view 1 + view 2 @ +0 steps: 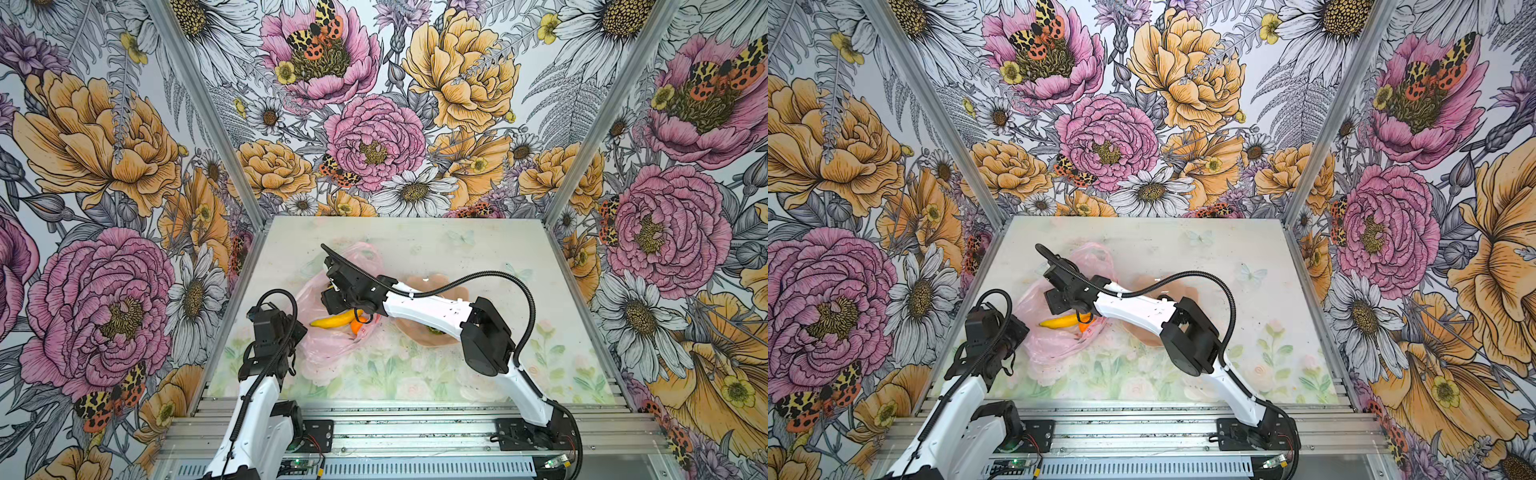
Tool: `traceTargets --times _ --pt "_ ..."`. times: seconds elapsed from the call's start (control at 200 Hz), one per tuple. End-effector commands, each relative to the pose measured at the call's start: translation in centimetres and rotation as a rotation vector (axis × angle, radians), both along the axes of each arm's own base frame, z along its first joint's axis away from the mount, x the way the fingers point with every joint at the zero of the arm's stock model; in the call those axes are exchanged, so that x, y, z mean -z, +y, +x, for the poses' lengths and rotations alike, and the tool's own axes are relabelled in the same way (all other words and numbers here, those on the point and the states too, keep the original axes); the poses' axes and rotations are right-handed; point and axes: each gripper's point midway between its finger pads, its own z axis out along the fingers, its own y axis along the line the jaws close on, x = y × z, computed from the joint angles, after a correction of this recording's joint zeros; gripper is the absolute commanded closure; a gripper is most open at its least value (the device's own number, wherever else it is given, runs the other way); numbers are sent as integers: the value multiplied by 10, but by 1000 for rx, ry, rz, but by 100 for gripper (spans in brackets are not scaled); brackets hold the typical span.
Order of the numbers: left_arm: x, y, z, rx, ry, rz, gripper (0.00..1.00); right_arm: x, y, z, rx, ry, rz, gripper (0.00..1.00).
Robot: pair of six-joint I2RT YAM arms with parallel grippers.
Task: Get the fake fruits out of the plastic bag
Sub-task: 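Lift the yellow lemon out with the right gripper over the bowl, then lower the yellow lemon into the pink bowl and open the right gripper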
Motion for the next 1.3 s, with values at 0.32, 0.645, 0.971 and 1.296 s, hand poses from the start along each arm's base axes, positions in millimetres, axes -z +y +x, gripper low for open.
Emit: traceTargets --times 0.32,0.645,0.971,1.296 --pt "-13 -2 15 70 -98 51 100 -55 -115 -8 114 -89 -61 37" --pt "-14 -3 15 76 -106 48 100 -28 -263 15 380 -61 -218 38" --pt "-14 -2 15 71 -102 51 100 -2 -342 41 505 -51 -364 39" --pt "-12 -1 14 66 -97 53 100 20 -351 38 506 -5 -403 39"
